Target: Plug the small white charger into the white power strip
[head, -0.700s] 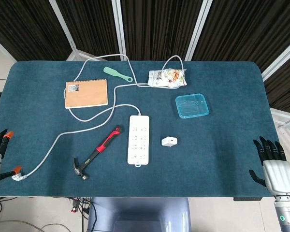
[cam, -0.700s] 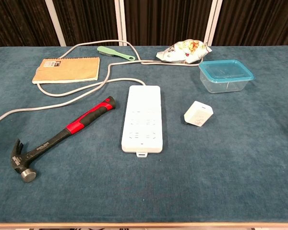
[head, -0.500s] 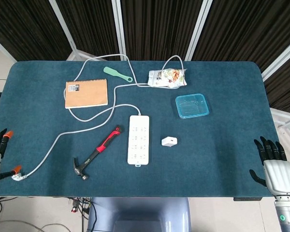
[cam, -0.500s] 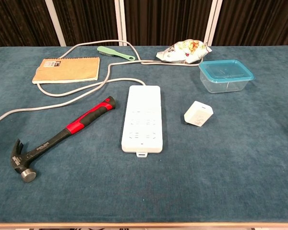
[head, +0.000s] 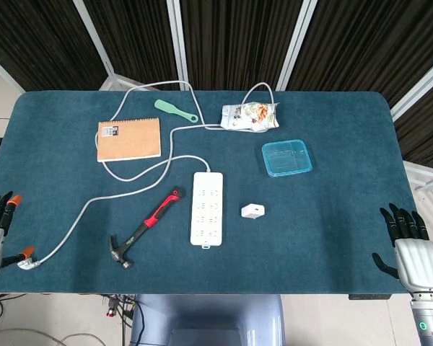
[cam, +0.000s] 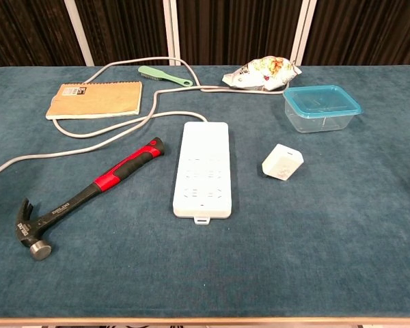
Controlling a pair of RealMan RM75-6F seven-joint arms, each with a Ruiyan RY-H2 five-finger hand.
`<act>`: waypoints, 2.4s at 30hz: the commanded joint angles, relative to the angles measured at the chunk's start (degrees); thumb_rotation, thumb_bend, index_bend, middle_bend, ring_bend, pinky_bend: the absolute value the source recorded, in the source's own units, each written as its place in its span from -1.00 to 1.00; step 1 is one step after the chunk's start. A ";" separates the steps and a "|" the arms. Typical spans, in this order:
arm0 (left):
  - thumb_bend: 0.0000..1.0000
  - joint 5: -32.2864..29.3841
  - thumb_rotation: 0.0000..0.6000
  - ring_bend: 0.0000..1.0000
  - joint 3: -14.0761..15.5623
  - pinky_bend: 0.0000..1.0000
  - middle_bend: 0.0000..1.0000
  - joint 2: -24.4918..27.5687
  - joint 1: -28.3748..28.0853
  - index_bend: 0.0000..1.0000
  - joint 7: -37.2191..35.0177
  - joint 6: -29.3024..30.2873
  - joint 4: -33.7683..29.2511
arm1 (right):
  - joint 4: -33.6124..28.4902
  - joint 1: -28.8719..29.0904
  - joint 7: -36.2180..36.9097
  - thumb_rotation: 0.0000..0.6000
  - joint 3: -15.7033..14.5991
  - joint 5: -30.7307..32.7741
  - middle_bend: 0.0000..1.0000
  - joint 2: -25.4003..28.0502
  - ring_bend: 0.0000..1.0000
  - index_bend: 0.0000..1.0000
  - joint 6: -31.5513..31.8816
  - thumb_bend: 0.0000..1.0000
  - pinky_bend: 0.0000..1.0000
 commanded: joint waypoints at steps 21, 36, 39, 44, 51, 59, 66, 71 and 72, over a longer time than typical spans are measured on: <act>-1.00 0.73 1.00 -1.00 -0.04 -1.00 -1.00 -0.05 -0.16 -1.00 -1.01 0.34 -0.28 | -18.66 13.97 -17.69 1.00 8.41 23.69 -0.74 -11.84 -1.00 -0.77 -14.58 -0.32 -1.00; -1.00 2.36 1.00 -1.00 -0.49 -1.00 -1.00 0.00 -0.79 -1.00 -7.12 0.88 1.62 | -6.50 24.12 -26.09 1.00 12.80 37.02 -0.54 -26.38 -0.97 -0.46 -14.69 -0.32 -1.00; -1.00 2.45 1.00 -1.00 -0.35 -1.00 -1.00 0.02 -0.89 -1.00 -7.21 0.63 1.68 | -3.39 25.41 -26.55 1.00 12.72 37.39 -0.47 -28.56 -0.93 -0.40 -14.75 -0.32 -1.00; -1.00 2.08 1.00 -1.00 -0.28 -1.00 -1.00 0.12 -1.06 -1.00 -7.53 -0.03 1.56 | -0.35 26.36 -25.81 1.00 13.12 38.43 -0.40 -30.85 -0.88 -0.36 -14.72 -0.32 -1.00; -1.00 1.81 1.00 -1.00 -0.16 -1.00 -1.00 0.30 -1.52 -1.00 -7.90 -1.12 1.30 | 4.00 27.98 -24.64 1.00 13.76 39.26 -0.34 -34.52 -0.84 -0.34 -14.92 -0.32 -1.00; -1.00 1.88 1.00 -1.00 -0.01 -1.00 -1.00 0.55 -1.69 -1.00 -8.37 -1.45 1.09 | 6.40 29.44 -24.43 1.00 13.67 39.05 -0.28 -37.62 -0.82 -0.28 -14.79 -0.32 -1.00; -1.00 2.03 1.00 -1.00 0.12 -1.00 -1.00 0.77 -1.79 -1.00 -9.13 -1.62 1.06 | 8.90 30.15 -23.48 1.00 14.40 39.88 -0.24 -39.59 -0.82 -0.20 -14.94 -0.31 -1.00; -1.00 2.07 1.00 -1.00 0.19 -1.00 -1.00 0.82 -1.92 -1.00 -9.32 -1.82 1.05 | 10.08 30.51 -23.13 1.00 14.23 39.97 -0.23 -40.89 -0.81 -0.18 -15.05 -0.29 -1.00; -1.00 2.07 1.00 -1.00 0.20 -1.00 -1.00 0.83 -1.94 -1.00 -9.36 -1.84 1.04 | 10.28 30.57 -23.00 1.00 14.22 40.01 -0.23 -41.23 -0.81 -0.17 -15.08 -0.28 -1.00</act>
